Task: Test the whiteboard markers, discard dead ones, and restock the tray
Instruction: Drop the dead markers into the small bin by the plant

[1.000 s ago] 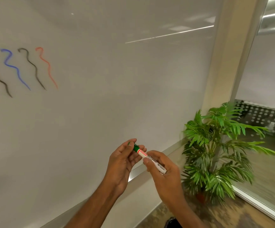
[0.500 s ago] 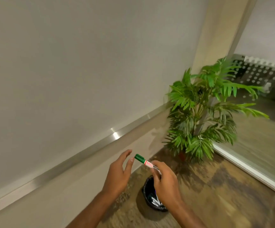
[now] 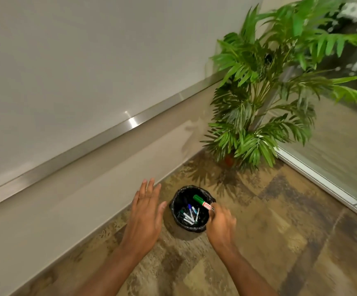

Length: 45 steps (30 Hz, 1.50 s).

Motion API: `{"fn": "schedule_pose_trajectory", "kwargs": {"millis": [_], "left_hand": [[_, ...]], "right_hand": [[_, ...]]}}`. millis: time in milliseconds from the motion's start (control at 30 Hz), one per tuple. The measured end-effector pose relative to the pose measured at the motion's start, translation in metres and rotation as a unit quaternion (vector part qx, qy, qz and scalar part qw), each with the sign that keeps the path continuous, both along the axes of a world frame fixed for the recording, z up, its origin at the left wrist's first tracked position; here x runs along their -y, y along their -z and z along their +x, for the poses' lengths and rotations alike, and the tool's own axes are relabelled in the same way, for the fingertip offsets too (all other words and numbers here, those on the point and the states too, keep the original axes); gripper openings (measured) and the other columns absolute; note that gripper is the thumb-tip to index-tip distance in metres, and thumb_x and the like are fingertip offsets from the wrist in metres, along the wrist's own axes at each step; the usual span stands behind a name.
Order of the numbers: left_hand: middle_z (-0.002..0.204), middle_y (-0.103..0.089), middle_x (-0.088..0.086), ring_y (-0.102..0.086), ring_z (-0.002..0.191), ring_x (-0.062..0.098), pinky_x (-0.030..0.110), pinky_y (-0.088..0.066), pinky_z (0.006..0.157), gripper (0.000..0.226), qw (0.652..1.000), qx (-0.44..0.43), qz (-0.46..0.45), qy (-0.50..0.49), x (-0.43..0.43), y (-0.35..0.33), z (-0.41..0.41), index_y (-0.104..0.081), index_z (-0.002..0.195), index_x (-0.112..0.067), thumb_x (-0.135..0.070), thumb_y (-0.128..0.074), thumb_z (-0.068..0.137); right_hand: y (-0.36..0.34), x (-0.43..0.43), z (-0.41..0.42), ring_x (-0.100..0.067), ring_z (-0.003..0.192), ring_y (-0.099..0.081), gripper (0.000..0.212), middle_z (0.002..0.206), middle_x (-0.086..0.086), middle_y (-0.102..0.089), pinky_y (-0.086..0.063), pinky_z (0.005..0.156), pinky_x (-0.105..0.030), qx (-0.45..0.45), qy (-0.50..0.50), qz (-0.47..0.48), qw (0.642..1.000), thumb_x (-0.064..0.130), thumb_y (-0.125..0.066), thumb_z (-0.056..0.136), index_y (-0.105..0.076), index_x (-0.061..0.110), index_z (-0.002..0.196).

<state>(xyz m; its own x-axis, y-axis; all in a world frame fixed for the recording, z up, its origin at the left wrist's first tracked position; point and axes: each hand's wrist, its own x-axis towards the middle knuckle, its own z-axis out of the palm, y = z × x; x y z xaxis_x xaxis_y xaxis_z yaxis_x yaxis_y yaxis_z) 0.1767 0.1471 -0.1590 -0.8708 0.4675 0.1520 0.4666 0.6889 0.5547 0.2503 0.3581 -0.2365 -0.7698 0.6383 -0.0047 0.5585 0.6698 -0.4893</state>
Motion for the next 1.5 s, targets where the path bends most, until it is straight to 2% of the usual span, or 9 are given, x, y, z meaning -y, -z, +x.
{"fn": "schedule_pose_trajectory", "kwargs": {"millis": [133, 400, 567, 767, 933, 1133, 1300, 1400, 1500], "left_hand": [[0.170, -0.011, 0.001, 0.005, 0.157, 0.012, 0.050, -0.014, 0.127, 0.063, 1.000, 0.017, -0.024, -0.002, -0.006, 0.033, -0.009, -0.024, 0.160, -0.018, -0.052, -0.020, 0.107], [0.171, -0.004, -0.002, 0.007, 0.157, 0.013, 0.054, -0.018, 0.125, 0.060, 0.998, 0.032, -0.059, -0.009, -0.012, 0.097, -0.030, -0.016, 0.162, -0.022, -0.049, -0.021, 0.108], [0.170, 0.006, -0.007, 0.013, 0.155, 0.008, 0.046, -0.007, 0.127, 0.060, 0.997, 0.037, -0.073, -0.013, -0.017, 0.116, -0.030, -0.007, 0.162, -0.025, -0.047, -0.023, 0.108], [0.170, 0.006, -0.005, 0.014, 0.155, 0.009, 0.045, -0.005, 0.127, 0.061, 0.996, 0.044, -0.078, -0.011, -0.024, 0.113, -0.024, -0.006, 0.162, -0.025, -0.049, -0.020, 0.108], [0.171, 0.001, -0.001, 0.011, 0.156, 0.012, 0.049, -0.011, 0.127, 0.062, 0.996, 0.029, -0.083, -0.010, -0.029, 0.084, -0.022, -0.012, 0.162, -0.021, -0.050, -0.024, 0.108], [0.171, -0.002, 0.002, 0.012, 0.156, 0.013, 0.049, -0.011, 0.127, 0.068, 0.996, 0.002, -0.078, -0.045, -0.030, 0.014, -0.001, -0.016, 0.162, -0.017, -0.057, -0.018, 0.106], [0.170, 0.005, -0.002, 0.017, 0.154, 0.009, 0.044, -0.004, 0.128, 0.071, 0.993, -0.041, -0.059, -0.092, -0.023, -0.067, 0.020, -0.010, 0.162, -0.022, -0.063, -0.012, 0.104], [0.170, 0.003, -0.004, 0.016, 0.155, 0.008, 0.035, 0.003, 0.126, 0.069, 0.989, -0.084, -0.044, -0.114, -0.006, -0.117, 0.030, -0.010, 0.161, -0.024, -0.062, -0.014, 0.104], [0.170, -0.001, -0.003, 0.009, 0.156, 0.011, 0.036, 0.000, 0.125, 0.067, 0.982, -0.129, -0.040, -0.133, 0.024, -0.160, 0.040, -0.013, 0.162, -0.021, -0.058, -0.020, 0.106]], "right_hand": [[0.042, -0.012, -0.019, -0.023, 0.097, -0.056, 0.020, 0.103, 0.001, -0.064, -0.038, 0.081, -0.040, 0.041, -0.011, 0.003, 0.999, 0.013, -0.050, 0.098, -0.065, 0.021, 0.109], [0.111, -0.024, -0.060, -0.025, 0.106, -0.058, 0.022, 0.111, -0.001, -0.065, -0.042, 0.087, -0.043, 0.112, -0.027, 0.016, 0.993, 0.012, -0.055, 0.094, -0.064, 0.020, 0.112], [0.137, -0.037, -0.084, -0.027, 0.130, -0.046, 0.045, 0.138, -0.004, -0.055, -0.036, 0.102, -0.051, 0.136, -0.042, 0.011, 0.990, 0.015, -0.056, 0.094, -0.051, 0.021, 0.138], [0.127, -0.037, -0.075, -0.025, 0.134, -0.042, 0.038, 0.141, -0.003, -0.053, -0.034, 0.104, -0.048, 0.078, -0.056, -0.013, 0.995, 0.028, -0.052, 0.101, -0.052, 0.020, 0.138], [0.083, -0.029, -0.061, -0.025, 0.136, -0.041, 0.040, 0.140, -0.003, -0.054, -0.032, 0.108, -0.048, -0.025, -0.087, -0.011, 0.996, 0.039, -0.042, 0.103, -0.054, 0.018, 0.135], [-0.024, -0.003, -0.047, -0.019, 0.151, -0.020, 0.048, 0.155, 0.000, -0.041, -0.015, 0.120, -0.039, -0.129, -0.152, -0.021, 0.980, 0.046, -0.039, 0.103, -0.049, 0.019, 0.141], [-0.126, 0.027, -0.036, -0.013, 0.154, -0.005, 0.050, 0.161, 0.002, -0.030, -0.011, 0.123, -0.043, -0.174, -0.218, -0.014, 0.960, 0.047, -0.037, 0.104, -0.044, 0.021, 0.146], [-0.183, 0.053, -0.029, -0.012, 0.154, -0.004, 0.050, 0.163, 0.004, -0.025, -0.010, 0.123, -0.044, -0.209, -0.254, -0.013, 0.944, 0.049, -0.035, 0.104, -0.042, 0.023, 0.147], [-0.232, 0.085, -0.022, -0.013, 0.154, -0.006, 0.048, 0.162, 0.003, -0.027, -0.013, 0.122, -0.047, -0.250, -0.275, -0.006, 0.928, 0.047, -0.039, 0.104, -0.044, 0.024, 0.146]]}}
